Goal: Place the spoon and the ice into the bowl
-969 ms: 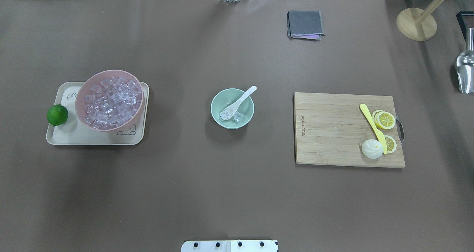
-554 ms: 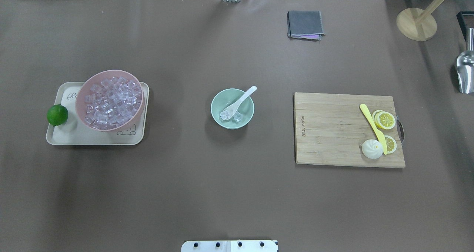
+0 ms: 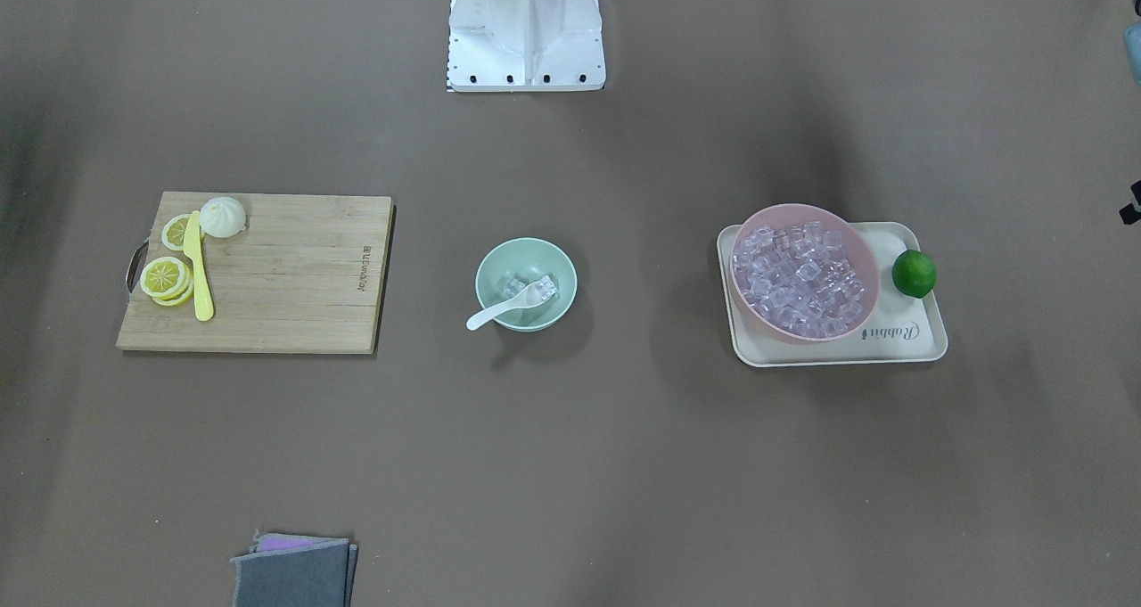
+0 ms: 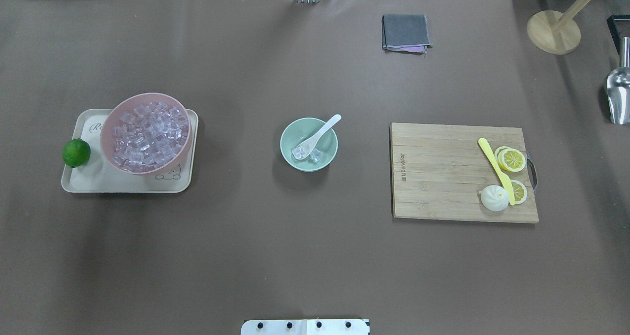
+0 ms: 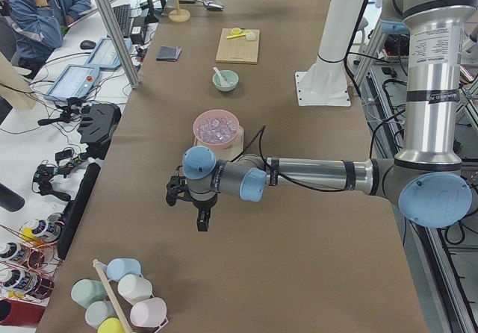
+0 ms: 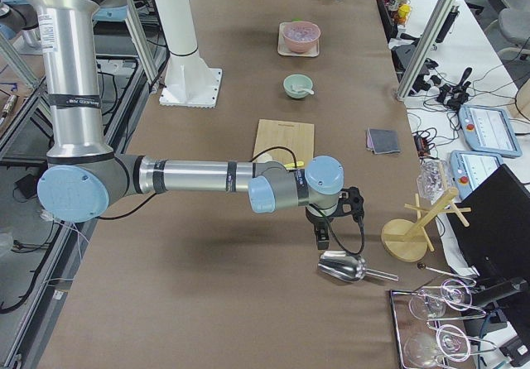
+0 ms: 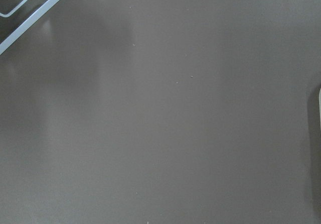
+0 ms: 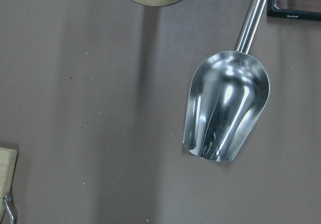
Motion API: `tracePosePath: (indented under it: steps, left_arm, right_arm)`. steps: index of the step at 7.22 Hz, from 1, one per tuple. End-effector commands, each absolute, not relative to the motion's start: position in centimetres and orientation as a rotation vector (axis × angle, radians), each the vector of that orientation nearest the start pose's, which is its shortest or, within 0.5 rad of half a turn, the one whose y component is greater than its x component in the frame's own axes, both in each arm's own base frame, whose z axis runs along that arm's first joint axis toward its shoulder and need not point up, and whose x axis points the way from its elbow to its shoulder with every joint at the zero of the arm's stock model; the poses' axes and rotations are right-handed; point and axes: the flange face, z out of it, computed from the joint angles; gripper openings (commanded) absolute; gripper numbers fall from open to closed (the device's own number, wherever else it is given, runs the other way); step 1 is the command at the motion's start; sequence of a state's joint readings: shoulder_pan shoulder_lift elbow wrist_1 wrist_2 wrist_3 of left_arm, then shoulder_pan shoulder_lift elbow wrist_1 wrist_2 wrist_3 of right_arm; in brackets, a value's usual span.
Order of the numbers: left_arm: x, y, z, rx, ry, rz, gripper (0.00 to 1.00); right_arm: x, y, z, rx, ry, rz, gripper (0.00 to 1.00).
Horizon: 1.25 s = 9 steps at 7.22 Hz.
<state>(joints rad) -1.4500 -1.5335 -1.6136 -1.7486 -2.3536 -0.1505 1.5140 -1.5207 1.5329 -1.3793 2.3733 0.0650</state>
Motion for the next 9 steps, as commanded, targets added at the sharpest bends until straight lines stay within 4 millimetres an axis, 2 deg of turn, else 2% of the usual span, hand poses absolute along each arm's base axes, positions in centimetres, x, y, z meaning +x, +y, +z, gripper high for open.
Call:
tracePosePath:
  steps: [1, 3, 4, 5, 6, 9]
  left_arm:
    - [-0.2, -49.0, 63.9, 0.049, 0.794, 0.050, 0.98]
    - [-0.5, -49.0, 63.3, 0.047, 0.793, 0.042, 0.98]
    - [-0.7, -48.4, 62.8, 0.062, 0.798, 0.047, 0.98]
    - [-0.6, -48.4, 61.6, 0.085, 0.809, 0.058, 0.98]
    - [-0.5, -48.9, 61.5, 0.089, 0.801, 0.060, 0.98]
    - [-0.7, -48.4, 61.8, 0.084, 0.798, 0.056, 0.98]
  right_arm:
    - [3.6, -52.6, 63.6, 0.128, -0.796, -0.133, 1.00]
    - [3.7, -52.4, 63.8, 0.123, -0.796, -0.130, 1.00]
    - [3.7, -52.4, 63.8, 0.123, -0.795, -0.130, 1.00]
    - [3.7, -52.4, 63.8, 0.125, -0.795, -0.130, 1.00]
    - [3.7, -52.6, 63.6, 0.128, -0.792, -0.131, 1.00]
    - [3.9, -52.7, 63.4, 0.133, -0.791, -0.130, 1.00]
